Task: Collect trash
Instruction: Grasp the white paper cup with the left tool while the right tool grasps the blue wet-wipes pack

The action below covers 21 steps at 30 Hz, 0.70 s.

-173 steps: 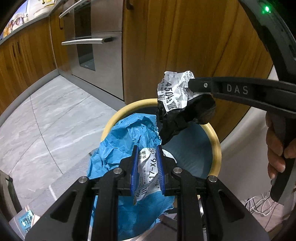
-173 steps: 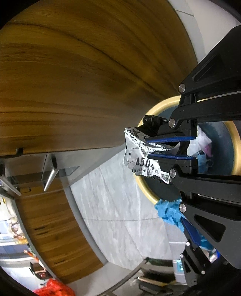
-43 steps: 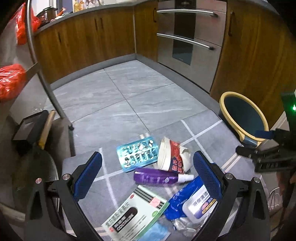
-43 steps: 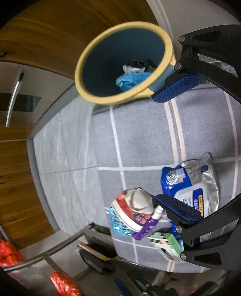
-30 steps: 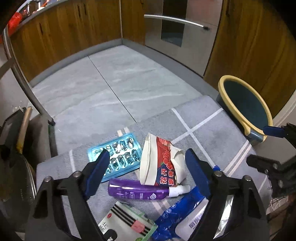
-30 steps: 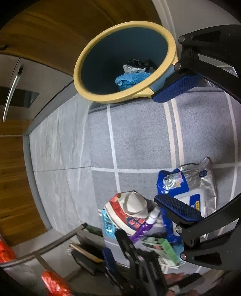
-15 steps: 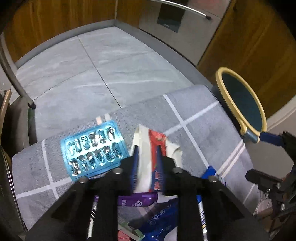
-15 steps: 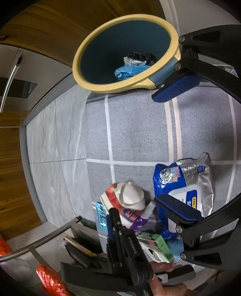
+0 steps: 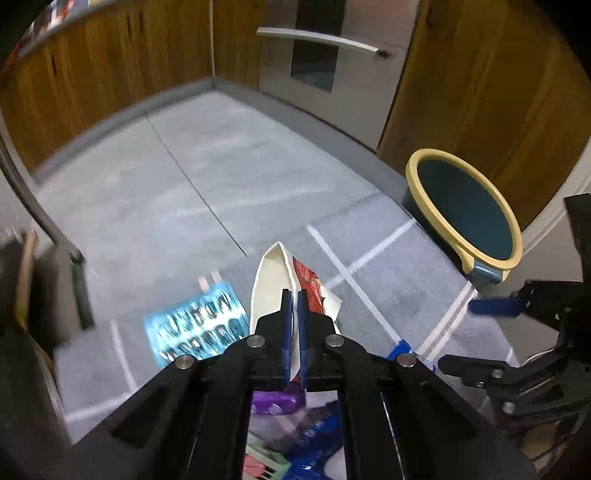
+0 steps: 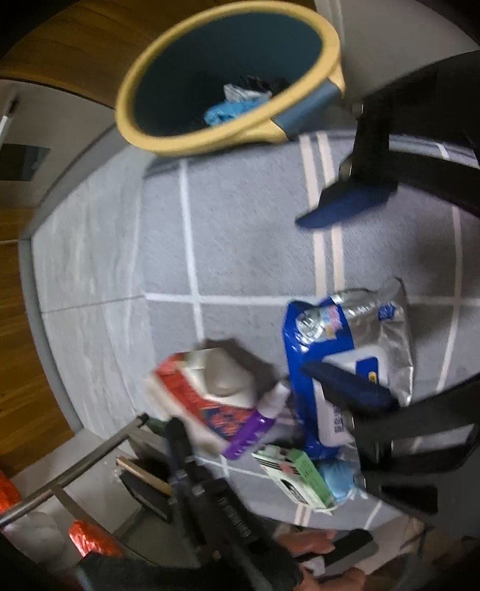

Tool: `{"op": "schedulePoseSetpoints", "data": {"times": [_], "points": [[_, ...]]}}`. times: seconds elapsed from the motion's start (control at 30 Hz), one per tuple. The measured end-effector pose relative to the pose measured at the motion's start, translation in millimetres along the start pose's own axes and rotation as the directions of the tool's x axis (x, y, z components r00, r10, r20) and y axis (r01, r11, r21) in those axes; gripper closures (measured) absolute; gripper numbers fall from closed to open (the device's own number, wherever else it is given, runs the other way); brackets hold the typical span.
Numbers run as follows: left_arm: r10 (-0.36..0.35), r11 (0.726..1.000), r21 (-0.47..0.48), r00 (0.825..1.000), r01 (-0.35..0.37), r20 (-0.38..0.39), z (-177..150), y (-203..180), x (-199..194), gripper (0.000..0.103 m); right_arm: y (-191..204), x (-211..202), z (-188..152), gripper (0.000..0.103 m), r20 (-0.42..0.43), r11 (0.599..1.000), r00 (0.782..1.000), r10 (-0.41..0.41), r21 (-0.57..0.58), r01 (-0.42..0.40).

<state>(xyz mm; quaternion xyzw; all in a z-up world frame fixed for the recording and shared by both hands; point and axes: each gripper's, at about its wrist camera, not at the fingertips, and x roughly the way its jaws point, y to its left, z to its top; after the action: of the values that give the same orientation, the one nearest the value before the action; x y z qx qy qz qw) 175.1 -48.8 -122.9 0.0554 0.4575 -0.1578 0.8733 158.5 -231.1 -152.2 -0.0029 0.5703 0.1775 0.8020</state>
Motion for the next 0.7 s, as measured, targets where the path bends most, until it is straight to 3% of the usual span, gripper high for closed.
{"op": "schedulePoseSetpoints", "data": {"times": [0.2, 0.37, 0.47, 0.53, 0.7], "points": [[0.007, 1.0, 0.028, 1.0, -0.007, 0.006, 2.4, -5.9, -1.5, 0.1, 7.4, 16.7, -10.2, 0.065, -0.086, 0.998, 0.995, 0.054, -0.015, -0.056], [0.004, 1.0, 0.027, 1.0, -0.005, 0.009, 2.6, -2.7, -3.1, 0.1, 10.8, 30.0, -15.4, 0.068, -0.131, 0.998, 0.991, 0.041, -0.031, -0.046], [0.005, 1.0, 0.027, 1.0, -0.005, 0.01, 3.2, -3.0, -3.5, 0.1, 10.2, 35.8, -17.3, 0.076, -0.151, 0.997, 0.986, 0.07, -0.011, -0.073], [0.003, 1.0, 0.029, 1.0, -0.004, 0.013, 3.8, -2.7, -4.2, 0.1, 11.0, 34.4, -16.4, 0.09, -0.151, 0.996, 0.985, 0.087, -0.012, -0.09], [0.004, 1.0, 0.02, 0.999, -0.005, 0.046, 9.7, -0.3, -13.3, 0.1, 18.9, 9.5, -5.3, 0.097, -0.073, 0.991, 0.99, 0.119, -0.047, -0.123]]}}
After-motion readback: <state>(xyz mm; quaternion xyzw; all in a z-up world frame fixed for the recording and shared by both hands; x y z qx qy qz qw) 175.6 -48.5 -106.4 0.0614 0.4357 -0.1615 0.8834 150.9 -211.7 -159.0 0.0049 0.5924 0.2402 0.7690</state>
